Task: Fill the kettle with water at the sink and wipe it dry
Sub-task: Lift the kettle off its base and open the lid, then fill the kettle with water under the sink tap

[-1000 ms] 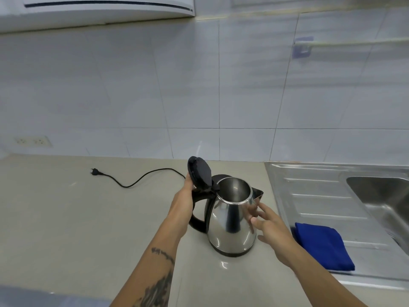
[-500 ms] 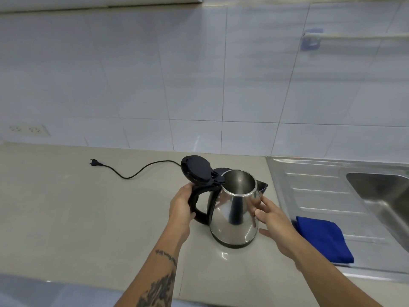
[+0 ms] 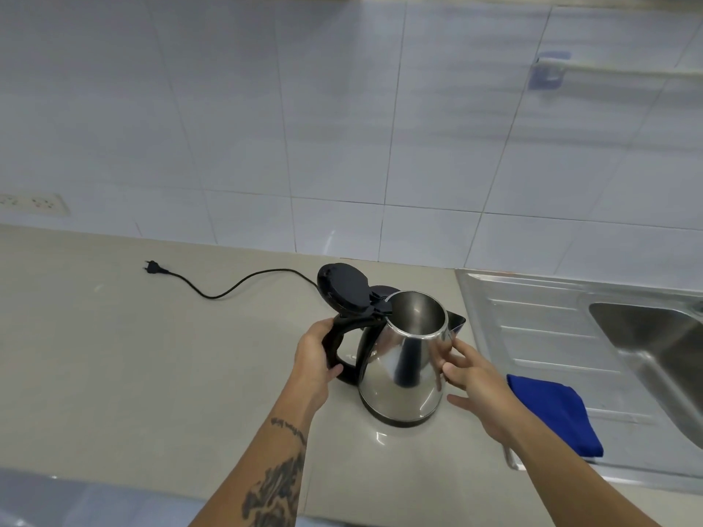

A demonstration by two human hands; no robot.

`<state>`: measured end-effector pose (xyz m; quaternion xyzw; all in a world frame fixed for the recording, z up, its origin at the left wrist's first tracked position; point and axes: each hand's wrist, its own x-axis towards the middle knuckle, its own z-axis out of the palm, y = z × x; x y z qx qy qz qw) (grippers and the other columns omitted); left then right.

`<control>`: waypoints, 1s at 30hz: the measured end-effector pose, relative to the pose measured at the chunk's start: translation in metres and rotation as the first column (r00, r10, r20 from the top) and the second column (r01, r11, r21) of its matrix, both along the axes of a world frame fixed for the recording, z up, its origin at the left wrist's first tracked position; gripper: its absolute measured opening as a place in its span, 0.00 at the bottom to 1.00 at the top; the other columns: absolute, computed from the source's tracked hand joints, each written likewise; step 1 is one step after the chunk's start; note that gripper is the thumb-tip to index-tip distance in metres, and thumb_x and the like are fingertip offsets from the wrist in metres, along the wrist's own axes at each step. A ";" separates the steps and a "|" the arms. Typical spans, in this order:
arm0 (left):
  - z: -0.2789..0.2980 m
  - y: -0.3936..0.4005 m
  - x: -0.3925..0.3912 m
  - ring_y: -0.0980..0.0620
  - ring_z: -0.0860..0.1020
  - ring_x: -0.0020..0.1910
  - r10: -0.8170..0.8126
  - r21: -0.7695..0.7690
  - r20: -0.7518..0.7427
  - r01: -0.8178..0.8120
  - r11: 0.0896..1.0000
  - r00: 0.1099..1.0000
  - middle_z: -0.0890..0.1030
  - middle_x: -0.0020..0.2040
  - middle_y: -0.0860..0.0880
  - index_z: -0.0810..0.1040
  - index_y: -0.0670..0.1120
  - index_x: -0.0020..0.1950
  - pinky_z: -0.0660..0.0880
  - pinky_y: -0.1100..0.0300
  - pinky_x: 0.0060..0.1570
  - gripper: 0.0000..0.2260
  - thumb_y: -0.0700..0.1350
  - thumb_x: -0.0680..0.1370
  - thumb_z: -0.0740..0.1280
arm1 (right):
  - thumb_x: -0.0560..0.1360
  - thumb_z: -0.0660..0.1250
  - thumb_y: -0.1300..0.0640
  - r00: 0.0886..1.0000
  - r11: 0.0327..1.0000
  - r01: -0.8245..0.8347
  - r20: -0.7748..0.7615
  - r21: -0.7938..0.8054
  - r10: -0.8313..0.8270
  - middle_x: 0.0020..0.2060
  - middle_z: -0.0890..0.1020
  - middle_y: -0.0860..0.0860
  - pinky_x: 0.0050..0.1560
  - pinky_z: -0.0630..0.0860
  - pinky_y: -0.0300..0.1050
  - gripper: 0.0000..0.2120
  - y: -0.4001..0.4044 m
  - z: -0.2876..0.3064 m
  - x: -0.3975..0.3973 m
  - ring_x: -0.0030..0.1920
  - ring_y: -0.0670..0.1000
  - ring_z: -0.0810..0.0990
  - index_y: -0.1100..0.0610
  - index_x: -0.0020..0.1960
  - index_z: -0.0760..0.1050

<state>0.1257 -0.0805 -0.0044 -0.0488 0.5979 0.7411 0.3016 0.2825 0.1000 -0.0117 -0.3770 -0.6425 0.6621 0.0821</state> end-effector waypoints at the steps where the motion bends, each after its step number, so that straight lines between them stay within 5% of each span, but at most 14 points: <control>1: -0.007 -0.004 -0.001 0.50 0.75 0.59 0.004 0.032 0.012 -0.005 0.999 1.000 0.80 0.54 0.48 0.82 0.48 0.57 0.72 0.43 0.64 0.13 0.44 0.79 0.59 | 0.83 0.62 0.65 1.000 1.000 -0.009 -0.003 -0.008 0.008 0.67 0.77 0.48 0.67 0.71 0.59 0.28 0.002 -0.001 0.001 0.68 0.55 0.74 0.43 0.77 0.66; 7: -0.049 -0.023 0.001 0.52 0.74 0.65 -0.141 -0.083 -0.096 0.133 0.988 0.985 0.80 0.62 0.56 0.77 0.56 0.65 0.69 0.46 0.65 0.17 0.40 0.82 0.60 | 0.77 0.71 0.64 0.993 0.991 -0.120 -0.014 -0.052 0.119 0.68 0.76 0.46 0.71 0.69 0.62 0.32 0.005 -0.010 0.006 0.65 0.52 0.77 0.39 0.74 0.67; 12: -0.048 -0.018 0.006 0.52 0.79 0.58 -0.016 0.017 -0.147 0.018 1.000 0.989 0.83 0.56 0.51 0.79 0.50 0.64 0.75 0.53 0.57 0.17 0.35 0.83 0.59 | 0.77 0.72 0.64 0.994 0.996 -0.091 -0.065 -0.014 0.090 0.60 0.79 0.40 0.72 0.69 0.62 0.30 -0.002 -0.009 0.002 0.64 0.51 0.77 0.32 0.64 0.71; 15: -0.037 -0.007 0.005 0.47 0.80 0.59 0.020 0.058 -0.174 -0.010 0.998 0.985 0.82 0.57 0.46 0.80 0.53 0.59 0.77 0.47 0.59 0.15 0.36 0.83 0.60 | 0.76 0.72 0.62 0.988 0.996 -0.065 -0.134 0.054 0.072 0.63 0.78 0.41 0.73 0.69 0.60 0.31 0.002 -0.001 0.013 0.65 0.52 0.78 0.35 0.71 0.69; 21: 0.002 0.040 0.032 0.45 0.83 0.55 -0.090 0.125 -0.254 0.125 0.984 0.963 0.85 0.51 0.47 0.81 0.50 0.61 0.82 0.49 0.50 0.13 0.39 0.83 0.61 | 0.61 0.79 0.43 0.960 0.982 0.002 -0.276 0.188 0.050 0.67 0.78 0.48 0.71 0.72 0.57 0.46 0.042 0.032 0.054 0.68 0.52 0.76 0.35 0.75 0.65; 25: 0.024 0.083 0.064 0.46 0.84 0.53 -0.176 0.132 -0.277 0.219 0.967 0.945 0.85 0.51 0.45 0.82 0.51 0.60 0.83 0.51 0.47 0.13 0.37 0.82 0.63 | 0.58 0.81 0.44 0.938 0.979 0.044 -0.346 0.198 0.028 0.58 0.83 0.52 0.67 0.76 0.55 0.45 0.083 0.048 0.099 0.63 0.56 0.82 0.39 0.73 0.70; 30: 0.033 0.146 0.120 0.44 0.83 0.51 -0.219 0.108 -0.291 0.260 0.960 0.931 0.82 0.50 0.43 0.81 0.51 0.57 0.82 0.47 0.49 0.13 0.36 0.82 0.63 | 0.60 0.80 0.52 0.922 0.974 0.118 -0.385 0.193 -0.036 0.62 0.84 0.47 0.58 0.79 0.46 0.44 0.132 0.057 0.166 0.62 0.51 0.83 0.42 0.74 0.69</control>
